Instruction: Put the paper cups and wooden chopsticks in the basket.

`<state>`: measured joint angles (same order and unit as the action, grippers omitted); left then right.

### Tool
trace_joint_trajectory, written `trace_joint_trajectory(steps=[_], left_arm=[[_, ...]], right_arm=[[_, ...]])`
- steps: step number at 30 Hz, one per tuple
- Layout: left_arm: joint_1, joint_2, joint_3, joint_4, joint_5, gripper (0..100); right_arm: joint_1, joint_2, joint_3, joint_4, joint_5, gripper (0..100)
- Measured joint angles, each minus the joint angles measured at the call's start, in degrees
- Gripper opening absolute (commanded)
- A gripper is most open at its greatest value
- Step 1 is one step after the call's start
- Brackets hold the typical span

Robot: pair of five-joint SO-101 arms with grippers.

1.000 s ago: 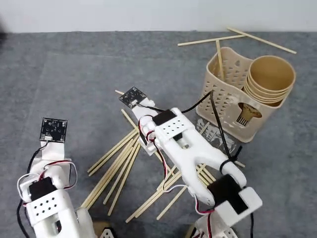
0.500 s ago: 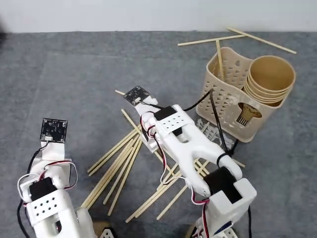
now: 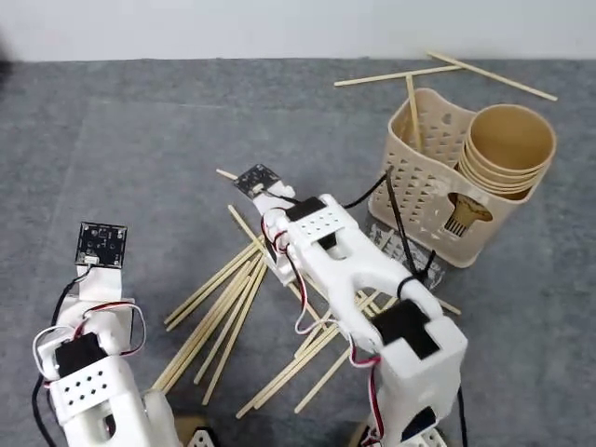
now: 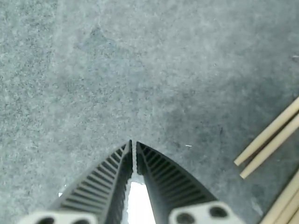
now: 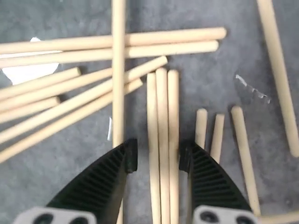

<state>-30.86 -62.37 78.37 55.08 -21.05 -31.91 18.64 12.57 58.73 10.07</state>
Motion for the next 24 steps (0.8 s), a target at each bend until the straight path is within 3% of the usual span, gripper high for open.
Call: trace_joint_trajectory(steps=[6,11,24], left_arm=[[0.0,0.0,0.6,-0.1,0.0,2],[0.0,0.0,0.6,-0.1,0.0,2],[0.0,0.0,0.6,-0.1,0.0,2]], right_arm=[[0.2,4.7,-5.2,0.1,0.0,15.2],[0.4,4.7,-6.1,1.1,0.0,0.2],[0.1,3.9,-6.5,4.9,4.4,0.7]])
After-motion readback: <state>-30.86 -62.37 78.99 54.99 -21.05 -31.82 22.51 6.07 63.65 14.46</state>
